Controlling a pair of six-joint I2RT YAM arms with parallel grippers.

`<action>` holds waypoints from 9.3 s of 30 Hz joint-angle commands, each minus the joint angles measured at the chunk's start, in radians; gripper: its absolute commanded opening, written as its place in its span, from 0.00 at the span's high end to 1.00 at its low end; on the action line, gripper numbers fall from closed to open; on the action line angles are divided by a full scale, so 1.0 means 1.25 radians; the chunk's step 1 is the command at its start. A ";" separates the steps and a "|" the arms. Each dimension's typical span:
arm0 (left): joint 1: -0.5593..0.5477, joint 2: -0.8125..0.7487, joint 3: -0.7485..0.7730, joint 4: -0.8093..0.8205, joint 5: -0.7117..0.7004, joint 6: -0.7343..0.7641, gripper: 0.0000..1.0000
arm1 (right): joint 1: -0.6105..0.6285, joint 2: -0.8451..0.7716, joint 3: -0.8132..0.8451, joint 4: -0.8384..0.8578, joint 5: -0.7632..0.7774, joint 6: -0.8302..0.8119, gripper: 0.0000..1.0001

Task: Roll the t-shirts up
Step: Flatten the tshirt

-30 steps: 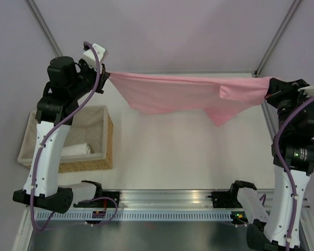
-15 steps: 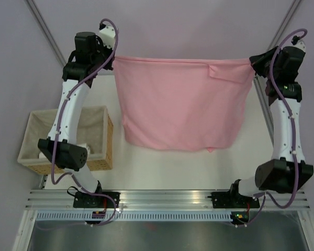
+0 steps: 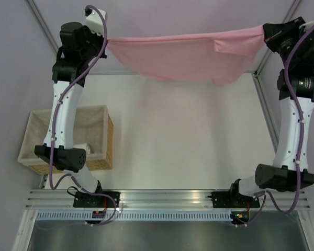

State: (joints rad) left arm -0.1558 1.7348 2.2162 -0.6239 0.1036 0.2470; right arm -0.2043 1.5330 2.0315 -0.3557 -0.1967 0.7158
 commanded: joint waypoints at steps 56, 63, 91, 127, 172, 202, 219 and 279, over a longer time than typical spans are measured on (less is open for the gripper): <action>-0.255 0.161 -0.774 0.122 -0.155 0.546 0.97 | -0.015 -0.272 -1.128 0.152 0.020 -0.093 1.00; -0.255 -0.106 -0.949 0.121 -0.110 0.443 0.98 | -0.015 -0.318 -1.120 0.102 0.016 -0.106 1.00; -0.176 -0.025 -0.871 -0.024 0.021 0.095 0.57 | -0.015 -0.398 -1.143 0.060 0.036 -0.136 1.00; -0.165 0.024 -0.856 0.050 -0.005 0.064 0.72 | -0.015 -0.399 -1.156 0.064 0.049 -0.149 1.00; -0.156 -0.063 -0.888 0.056 -0.015 0.075 0.98 | -0.015 -0.407 -1.133 0.043 0.063 -0.158 1.00; -0.097 -0.099 -1.046 0.034 0.154 0.122 0.76 | -0.016 -0.416 -1.197 0.071 0.032 -0.128 1.00; -0.100 -0.141 -1.046 0.059 0.156 0.120 0.91 | -0.016 -0.419 -1.195 0.067 0.037 -0.132 1.00; -0.102 -0.109 -1.064 0.038 0.165 0.123 0.80 | -0.016 -0.425 -1.174 0.049 0.051 -0.146 1.00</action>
State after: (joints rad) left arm -0.2817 1.5913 0.8925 -0.5751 0.2745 0.3897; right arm -0.2199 1.0145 0.5385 -0.3008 -0.1555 0.5449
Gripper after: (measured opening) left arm 0.180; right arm 0.007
